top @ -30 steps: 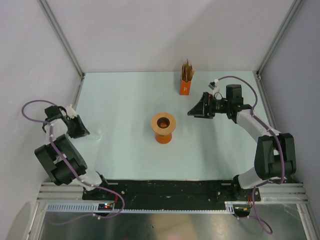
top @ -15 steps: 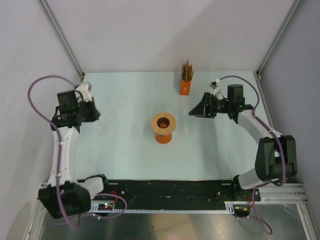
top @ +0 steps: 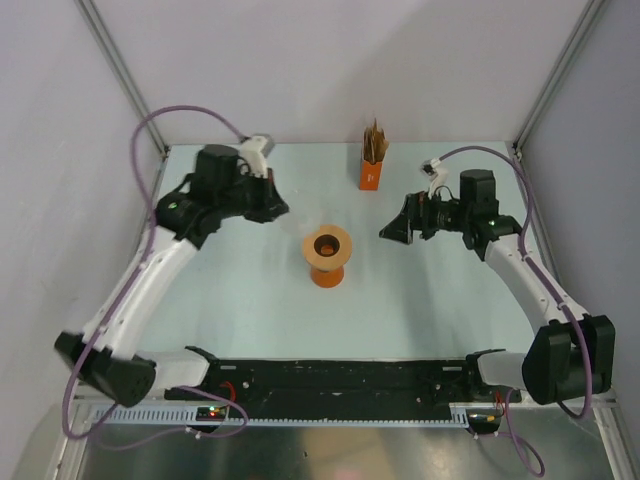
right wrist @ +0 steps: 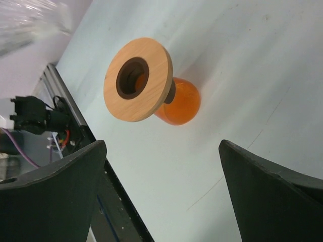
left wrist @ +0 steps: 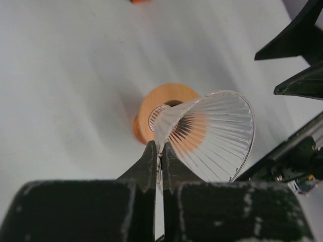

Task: Place the coffee filter in the dripper

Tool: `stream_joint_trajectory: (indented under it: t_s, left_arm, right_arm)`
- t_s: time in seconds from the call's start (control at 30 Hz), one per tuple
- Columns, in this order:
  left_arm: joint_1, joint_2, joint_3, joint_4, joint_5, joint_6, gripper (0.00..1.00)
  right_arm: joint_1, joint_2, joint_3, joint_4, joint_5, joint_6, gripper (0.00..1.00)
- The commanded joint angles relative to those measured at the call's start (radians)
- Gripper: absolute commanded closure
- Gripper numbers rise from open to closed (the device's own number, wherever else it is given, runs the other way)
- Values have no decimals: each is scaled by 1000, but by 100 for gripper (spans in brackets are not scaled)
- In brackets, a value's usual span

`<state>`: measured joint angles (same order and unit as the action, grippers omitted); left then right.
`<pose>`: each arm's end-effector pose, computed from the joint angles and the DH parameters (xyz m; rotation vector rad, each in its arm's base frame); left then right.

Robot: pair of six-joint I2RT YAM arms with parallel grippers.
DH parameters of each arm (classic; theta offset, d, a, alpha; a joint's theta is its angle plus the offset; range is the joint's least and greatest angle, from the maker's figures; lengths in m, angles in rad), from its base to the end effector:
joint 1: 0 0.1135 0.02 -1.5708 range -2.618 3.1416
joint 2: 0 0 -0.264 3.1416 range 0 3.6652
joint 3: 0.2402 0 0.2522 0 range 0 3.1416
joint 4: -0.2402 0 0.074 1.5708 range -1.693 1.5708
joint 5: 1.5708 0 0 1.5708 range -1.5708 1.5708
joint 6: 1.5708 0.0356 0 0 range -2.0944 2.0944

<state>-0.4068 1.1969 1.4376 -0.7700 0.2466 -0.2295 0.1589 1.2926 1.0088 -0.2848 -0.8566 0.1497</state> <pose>0.2177 -0.1033 0.4211 0.3414 2.1205 -0.6366 0.2737 0.0711 0.3040 -0.5199 2.0390 1.0928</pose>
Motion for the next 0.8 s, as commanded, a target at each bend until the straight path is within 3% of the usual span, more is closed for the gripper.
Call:
stream_joint_trajectory:
  t_s: [0.0, 0.2, 0.77]
  left_arm:
    - [-106, 115, 42, -13, -7, -74, 100]
    - [-173, 222, 63, -12, 8, -88, 100]
    - [-169, 346, 102, -12, 54, -84, 100]
  right_arm:
    - [74, -56, 38, -81, 100, -136, 1]
    - [118, -54, 39, -92, 117, -203, 1]
    - [123, -49, 38, -100, 99, -214, 1]
